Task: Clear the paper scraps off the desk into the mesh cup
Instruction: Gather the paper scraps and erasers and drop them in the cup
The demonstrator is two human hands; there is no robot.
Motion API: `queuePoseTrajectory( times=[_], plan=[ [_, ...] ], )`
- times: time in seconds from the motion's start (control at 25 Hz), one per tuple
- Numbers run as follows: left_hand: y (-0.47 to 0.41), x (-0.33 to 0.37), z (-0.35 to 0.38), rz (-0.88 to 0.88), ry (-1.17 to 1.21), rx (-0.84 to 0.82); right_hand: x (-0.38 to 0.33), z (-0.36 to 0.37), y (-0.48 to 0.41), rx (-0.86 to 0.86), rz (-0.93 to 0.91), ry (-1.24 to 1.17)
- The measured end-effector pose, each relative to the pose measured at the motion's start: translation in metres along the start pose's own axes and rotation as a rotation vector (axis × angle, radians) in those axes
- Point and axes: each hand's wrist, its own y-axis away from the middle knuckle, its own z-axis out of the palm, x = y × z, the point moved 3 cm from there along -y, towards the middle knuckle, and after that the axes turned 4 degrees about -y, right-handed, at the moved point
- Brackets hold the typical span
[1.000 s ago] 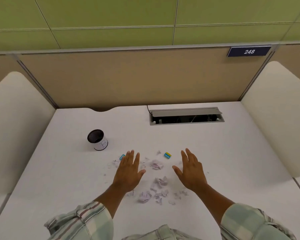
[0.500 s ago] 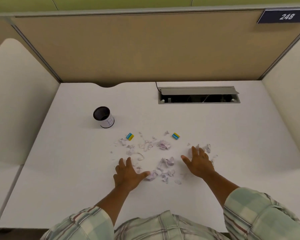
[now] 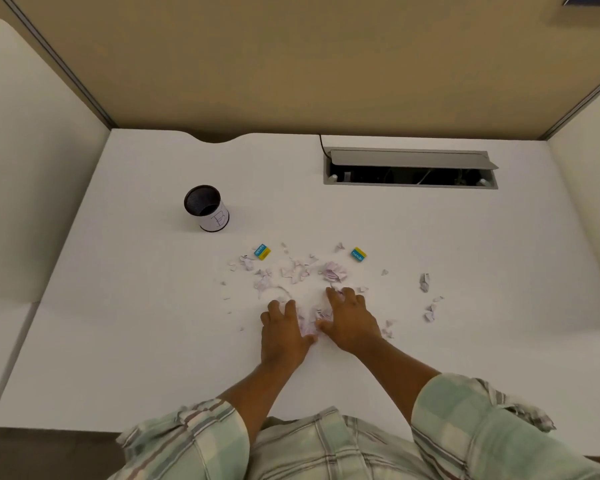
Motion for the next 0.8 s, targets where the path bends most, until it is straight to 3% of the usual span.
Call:
queuePoseTrajectory(
  times=[0.4,0.8],
  plan=[
    [-0.013,-0.011,0.002,0.062,0.322,-0.075,-0.016,0.012,-0.008,0.021,-0.075,-0.091],
    [-0.025,-0.045,-0.048,0.015,0.501,-0.012,-0.037,-0.015,-0.019,0.154,-0.035,-0.532]
  ],
)
